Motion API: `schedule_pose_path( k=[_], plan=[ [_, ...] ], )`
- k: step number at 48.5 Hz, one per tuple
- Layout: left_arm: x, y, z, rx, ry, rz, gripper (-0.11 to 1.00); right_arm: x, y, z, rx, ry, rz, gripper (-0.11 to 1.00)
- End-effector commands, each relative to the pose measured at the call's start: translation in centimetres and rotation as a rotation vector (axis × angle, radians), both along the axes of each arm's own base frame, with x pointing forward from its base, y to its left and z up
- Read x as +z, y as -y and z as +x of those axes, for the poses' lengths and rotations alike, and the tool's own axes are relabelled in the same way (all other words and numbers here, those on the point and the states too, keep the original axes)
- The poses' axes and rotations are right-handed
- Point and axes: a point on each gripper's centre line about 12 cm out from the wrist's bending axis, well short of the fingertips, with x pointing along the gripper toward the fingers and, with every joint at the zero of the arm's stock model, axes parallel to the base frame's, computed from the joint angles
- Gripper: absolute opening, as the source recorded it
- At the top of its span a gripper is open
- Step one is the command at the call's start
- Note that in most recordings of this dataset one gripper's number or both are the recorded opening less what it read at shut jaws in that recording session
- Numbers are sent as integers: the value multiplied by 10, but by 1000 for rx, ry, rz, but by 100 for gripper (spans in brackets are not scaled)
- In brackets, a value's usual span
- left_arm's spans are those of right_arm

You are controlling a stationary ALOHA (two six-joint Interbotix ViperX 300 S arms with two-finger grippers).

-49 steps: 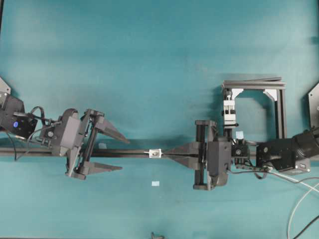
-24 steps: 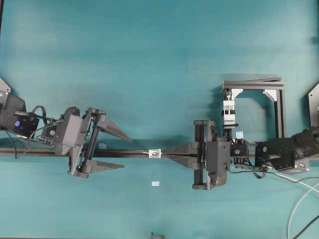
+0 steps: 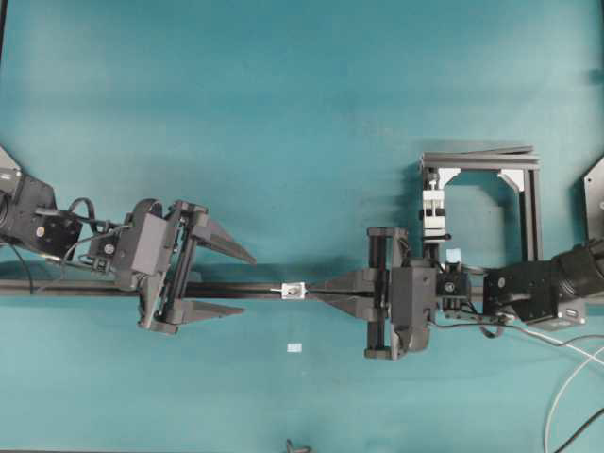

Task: Insert the wire through the hole in the metal fitting marked with a red label.
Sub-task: 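Push the wire tip through the hole with the right gripper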

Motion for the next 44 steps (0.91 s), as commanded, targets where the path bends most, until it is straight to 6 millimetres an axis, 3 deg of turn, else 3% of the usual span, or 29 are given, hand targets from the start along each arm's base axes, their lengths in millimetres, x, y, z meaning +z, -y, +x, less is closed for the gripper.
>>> schedule_pose_path(
  k=[1, 44],
  plan=[
    [11, 0, 5, 2, 38, -11, 59, 14, 0, 6, -5, 43, 13, -1],
    [15, -7, 13, 29, 47, -14, 59, 23, 1, 8, -3, 74, -5, -1]
  ],
)
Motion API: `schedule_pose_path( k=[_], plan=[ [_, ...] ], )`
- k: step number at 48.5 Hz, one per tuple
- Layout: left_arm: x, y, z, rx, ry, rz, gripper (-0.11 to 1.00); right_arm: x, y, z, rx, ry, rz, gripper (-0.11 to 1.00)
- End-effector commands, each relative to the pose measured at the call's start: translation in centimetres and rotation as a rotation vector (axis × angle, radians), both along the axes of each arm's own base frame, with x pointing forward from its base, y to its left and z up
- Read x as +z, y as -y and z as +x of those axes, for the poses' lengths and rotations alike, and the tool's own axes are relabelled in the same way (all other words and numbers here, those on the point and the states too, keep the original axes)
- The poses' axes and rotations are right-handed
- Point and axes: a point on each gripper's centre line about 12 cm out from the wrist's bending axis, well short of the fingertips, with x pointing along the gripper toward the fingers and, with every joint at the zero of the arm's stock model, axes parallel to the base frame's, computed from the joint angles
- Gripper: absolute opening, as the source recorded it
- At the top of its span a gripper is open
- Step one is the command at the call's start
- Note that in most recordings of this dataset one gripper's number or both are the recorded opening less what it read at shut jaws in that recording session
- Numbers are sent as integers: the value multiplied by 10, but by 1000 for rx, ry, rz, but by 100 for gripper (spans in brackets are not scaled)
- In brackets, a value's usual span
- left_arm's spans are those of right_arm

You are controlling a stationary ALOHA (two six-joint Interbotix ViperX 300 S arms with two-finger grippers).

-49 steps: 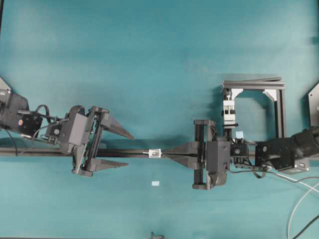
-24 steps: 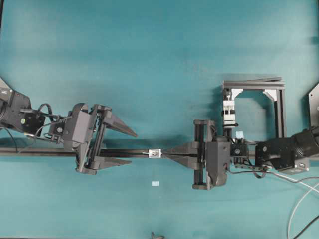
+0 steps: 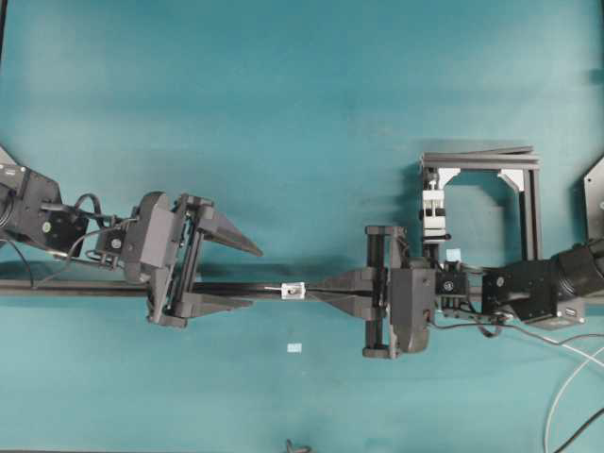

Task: Insert the wire through the hole in the metal fitting marked with a red label.
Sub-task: 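Push the wire tip through the hole with the right gripper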

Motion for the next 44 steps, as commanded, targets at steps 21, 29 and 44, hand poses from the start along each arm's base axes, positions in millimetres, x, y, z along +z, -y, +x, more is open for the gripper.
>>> schedule_pose_path(
  k=[21, 29, 44],
  plan=[
    [9, 4, 26, 6, -27, -8, 59, 19, 0, 5, -3, 52, 18, -1],
    [9, 7, 32, 2, -67, -4, 57, 19, 0, 5, -3, 52, 18, -1],
    [13, 8, 35, 15, -62, -51, 57, 18, 0, 3, -3, 47, 15, -1]
  ],
)
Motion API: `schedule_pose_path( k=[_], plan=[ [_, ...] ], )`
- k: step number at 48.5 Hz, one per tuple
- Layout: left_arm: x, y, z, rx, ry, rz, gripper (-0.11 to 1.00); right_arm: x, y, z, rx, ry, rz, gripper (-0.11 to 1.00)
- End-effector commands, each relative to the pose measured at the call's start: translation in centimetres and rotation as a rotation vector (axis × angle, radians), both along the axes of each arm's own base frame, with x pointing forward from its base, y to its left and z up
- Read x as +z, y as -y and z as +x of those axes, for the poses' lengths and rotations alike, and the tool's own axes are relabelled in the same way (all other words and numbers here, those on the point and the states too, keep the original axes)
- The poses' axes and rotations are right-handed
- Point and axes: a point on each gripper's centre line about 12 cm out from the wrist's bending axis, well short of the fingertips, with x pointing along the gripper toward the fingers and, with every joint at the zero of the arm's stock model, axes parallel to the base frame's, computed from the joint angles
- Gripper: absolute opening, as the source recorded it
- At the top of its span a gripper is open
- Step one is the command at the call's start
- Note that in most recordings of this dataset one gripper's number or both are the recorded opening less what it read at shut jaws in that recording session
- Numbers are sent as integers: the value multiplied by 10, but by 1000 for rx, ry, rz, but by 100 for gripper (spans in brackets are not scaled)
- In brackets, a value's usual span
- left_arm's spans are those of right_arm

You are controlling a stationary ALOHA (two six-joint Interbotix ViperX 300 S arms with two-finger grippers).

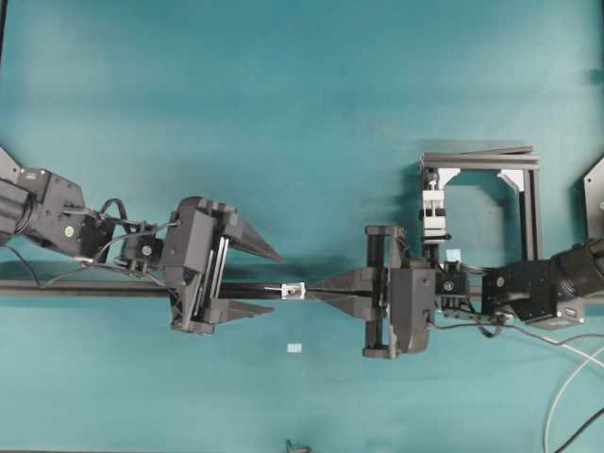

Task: Insert the wire through the hole in the metal fitting marked with a red label.
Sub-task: 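Push the wire tip through the hole with the right gripper, then move the left gripper to the protruding wire tip and close on it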

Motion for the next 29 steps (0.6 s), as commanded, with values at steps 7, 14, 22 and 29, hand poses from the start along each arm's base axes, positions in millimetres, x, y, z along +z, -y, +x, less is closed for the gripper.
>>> schedule_pose_path(
  k=[7, 14, 22, 29],
  plan=[
    [13, 2, 6, 1, 42, -18, 45, 17, 1, 3, -3, 44, 14, -1],
    [16, 4, 6, -7, 49, -19, 24, 17, 1, 3, -3, 44, 14, -1],
    [22, 7, 5, -16, 63, -23, 18, 17, 1, 3, -4, 44, 15, -1],
    [22, 8, 5, -19, 60, -28, 17, 17, 1, 3, -3, 44, 14, -1]
  ],
)
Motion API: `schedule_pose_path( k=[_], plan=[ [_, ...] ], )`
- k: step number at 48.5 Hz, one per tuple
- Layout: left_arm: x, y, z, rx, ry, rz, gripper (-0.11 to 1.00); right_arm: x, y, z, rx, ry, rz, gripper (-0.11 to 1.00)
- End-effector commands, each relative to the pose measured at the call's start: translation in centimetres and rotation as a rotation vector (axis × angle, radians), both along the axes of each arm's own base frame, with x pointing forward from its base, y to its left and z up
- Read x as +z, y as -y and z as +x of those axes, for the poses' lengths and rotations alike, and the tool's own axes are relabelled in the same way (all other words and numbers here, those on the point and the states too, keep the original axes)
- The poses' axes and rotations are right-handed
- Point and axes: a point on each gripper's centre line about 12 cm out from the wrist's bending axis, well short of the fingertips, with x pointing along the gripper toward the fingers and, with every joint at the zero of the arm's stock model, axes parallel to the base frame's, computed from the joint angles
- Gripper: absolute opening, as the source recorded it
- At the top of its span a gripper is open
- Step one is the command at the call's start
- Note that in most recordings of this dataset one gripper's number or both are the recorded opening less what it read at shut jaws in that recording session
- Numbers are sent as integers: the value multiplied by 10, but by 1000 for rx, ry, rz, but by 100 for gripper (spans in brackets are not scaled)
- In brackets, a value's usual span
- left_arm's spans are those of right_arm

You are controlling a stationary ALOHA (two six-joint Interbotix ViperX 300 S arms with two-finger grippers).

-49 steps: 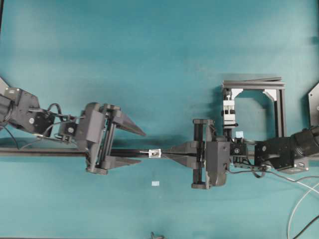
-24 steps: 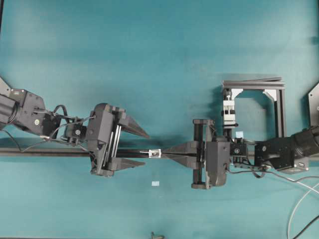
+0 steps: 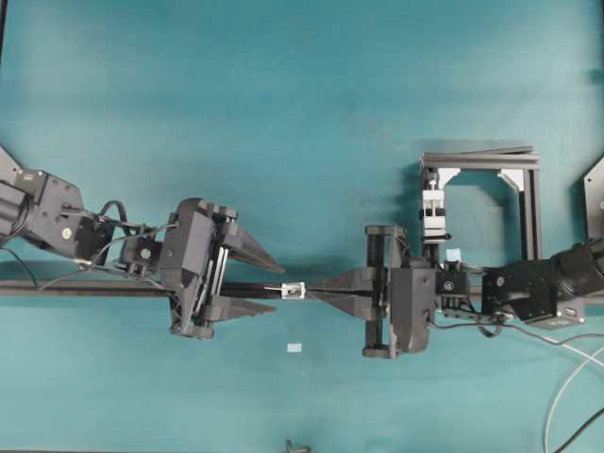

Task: Insert the wire through the hole in the metal fitting marked with a red label.
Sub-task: 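Move the left gripper to the protruding wire tip and close on it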

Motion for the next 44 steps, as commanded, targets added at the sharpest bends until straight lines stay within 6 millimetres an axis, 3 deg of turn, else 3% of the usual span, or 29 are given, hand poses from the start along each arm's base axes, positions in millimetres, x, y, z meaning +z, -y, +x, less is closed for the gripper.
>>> schedule_pose_path(
  k=[1, 6, 14, 20, 44],
  plan=[
    [14, 3, 5, -3, 43, -18, 16, 17, 0, 3, -3, 45, 15, -1],
    [13, 3, 5, 0, 36, -29, 13, 17, 0, 3, -3, 45, 15, -1],
    [8, 2, 5, 11, 9, -44, -3, 18, 0, 3, -3, 47, 16, -1],
    [7, 3, 6, 11, 0, -44, -9, 17, 0, 3, -4, 45, 16, -1],
    [11, 2, 6, 11, -19, -38, -10, 19, -1, 4, -3, 51, 19, -1]
  ],
)
